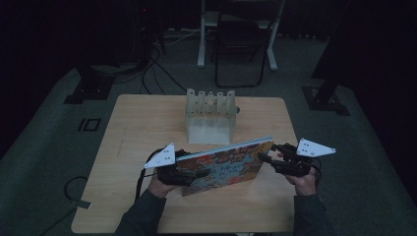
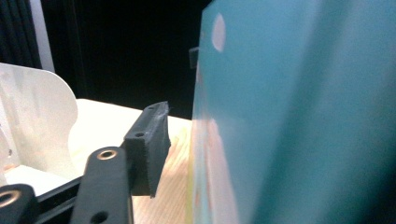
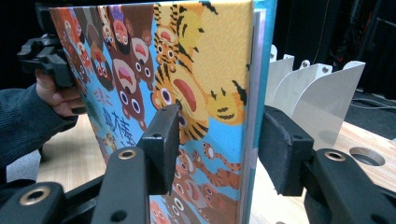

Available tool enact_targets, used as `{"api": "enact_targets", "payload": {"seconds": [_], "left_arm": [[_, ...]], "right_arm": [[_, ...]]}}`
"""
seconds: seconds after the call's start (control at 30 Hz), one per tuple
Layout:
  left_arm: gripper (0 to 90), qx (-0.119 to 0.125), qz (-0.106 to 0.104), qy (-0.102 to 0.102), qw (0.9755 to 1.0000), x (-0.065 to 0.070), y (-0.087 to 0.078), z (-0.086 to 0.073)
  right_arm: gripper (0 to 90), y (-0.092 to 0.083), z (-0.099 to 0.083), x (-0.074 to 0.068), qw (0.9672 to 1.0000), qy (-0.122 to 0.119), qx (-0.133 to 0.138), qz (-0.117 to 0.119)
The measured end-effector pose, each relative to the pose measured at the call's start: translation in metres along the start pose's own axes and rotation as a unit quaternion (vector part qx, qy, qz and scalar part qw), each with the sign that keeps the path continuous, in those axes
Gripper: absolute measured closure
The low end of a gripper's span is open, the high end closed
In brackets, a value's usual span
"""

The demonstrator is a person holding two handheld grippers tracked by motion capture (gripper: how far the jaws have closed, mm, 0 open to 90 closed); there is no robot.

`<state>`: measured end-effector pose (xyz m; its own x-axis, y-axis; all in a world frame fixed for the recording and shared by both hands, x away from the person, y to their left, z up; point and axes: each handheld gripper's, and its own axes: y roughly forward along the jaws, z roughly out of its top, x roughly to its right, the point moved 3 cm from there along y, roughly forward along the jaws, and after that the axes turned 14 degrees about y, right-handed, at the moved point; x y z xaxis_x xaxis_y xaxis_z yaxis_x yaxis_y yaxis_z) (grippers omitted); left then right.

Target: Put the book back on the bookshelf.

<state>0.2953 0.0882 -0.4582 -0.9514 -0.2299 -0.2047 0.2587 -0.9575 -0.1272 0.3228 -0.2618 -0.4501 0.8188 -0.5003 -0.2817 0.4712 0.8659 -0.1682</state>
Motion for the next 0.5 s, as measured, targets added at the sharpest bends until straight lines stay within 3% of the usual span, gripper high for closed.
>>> {"api": "enact_targets", "payload": {"seconds": [0.27,0.5], "left_arm": [[41.1,-0.009,0.016,0.023,0.9996,0.0051,0.0011,-0.0016],[46.4,-0.014,0.035,0.021,0.9991,0.0059,0.0018,-0.0063]], "right_arm": [[49.8,-0.0001,-0.0013,0.0,1.0,0.001,0.0,0.002],[49.8,0.0005,-0.0027,0.0004,1.0,0.002,0.0,0.002]]}}
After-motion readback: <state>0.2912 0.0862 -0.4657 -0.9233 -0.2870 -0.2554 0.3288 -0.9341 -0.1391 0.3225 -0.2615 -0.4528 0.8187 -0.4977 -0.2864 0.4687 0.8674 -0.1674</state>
